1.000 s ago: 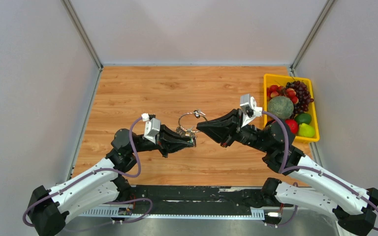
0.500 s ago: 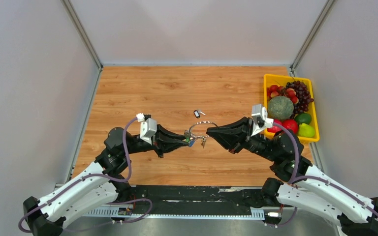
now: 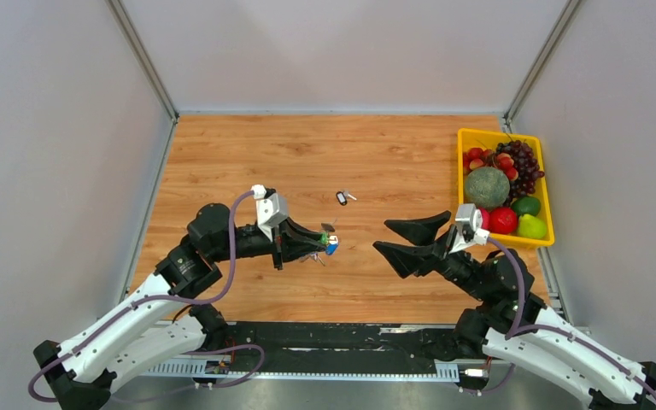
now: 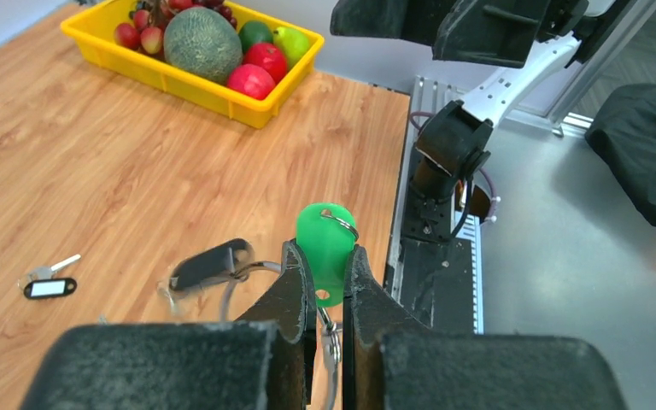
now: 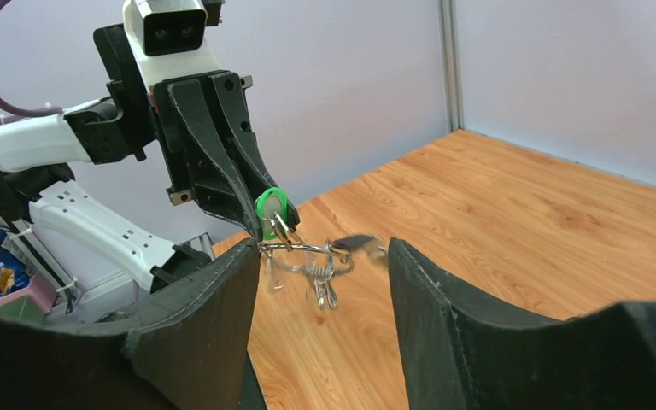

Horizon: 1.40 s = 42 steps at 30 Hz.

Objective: Remove the keys from the keyring

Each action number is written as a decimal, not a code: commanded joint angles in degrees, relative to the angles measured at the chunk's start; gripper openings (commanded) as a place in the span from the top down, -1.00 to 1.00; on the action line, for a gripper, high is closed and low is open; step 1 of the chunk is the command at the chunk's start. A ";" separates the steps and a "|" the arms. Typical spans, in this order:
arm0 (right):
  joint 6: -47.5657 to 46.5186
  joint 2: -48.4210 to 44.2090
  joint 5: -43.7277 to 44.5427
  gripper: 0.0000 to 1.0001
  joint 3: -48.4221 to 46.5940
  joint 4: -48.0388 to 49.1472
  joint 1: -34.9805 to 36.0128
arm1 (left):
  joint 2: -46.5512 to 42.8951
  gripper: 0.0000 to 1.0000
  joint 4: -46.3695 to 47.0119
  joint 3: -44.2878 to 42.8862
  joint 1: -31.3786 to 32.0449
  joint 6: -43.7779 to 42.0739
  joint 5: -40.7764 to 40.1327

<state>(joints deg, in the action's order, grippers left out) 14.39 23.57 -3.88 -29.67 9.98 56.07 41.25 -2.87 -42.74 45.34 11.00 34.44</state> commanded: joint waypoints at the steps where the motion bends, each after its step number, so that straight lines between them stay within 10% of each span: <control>1: -2.54 -2.25 1.27 -0.22 1.20 0.57 0.00 | 0.43 1.00 -3.81 -4.39 0.76 -2.32 -0.35; 20: -8.60 10.01 -19.94 -0.20 4.34 12.64 0.01 | 10.64 1.00 -31.16 -24.80 8.90 -9.88 -8.83; 42: -6.74 9.89 -22.57 -0.10 -0.08 9.71 0.36 | 8.96 1.00 -26.19 -24.82 14.64 -10.93 -13.74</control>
<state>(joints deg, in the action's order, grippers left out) 6.83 34.41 -25.30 -27.44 19.07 56.10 52.29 -33.74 -66.17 59.31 0.93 21.26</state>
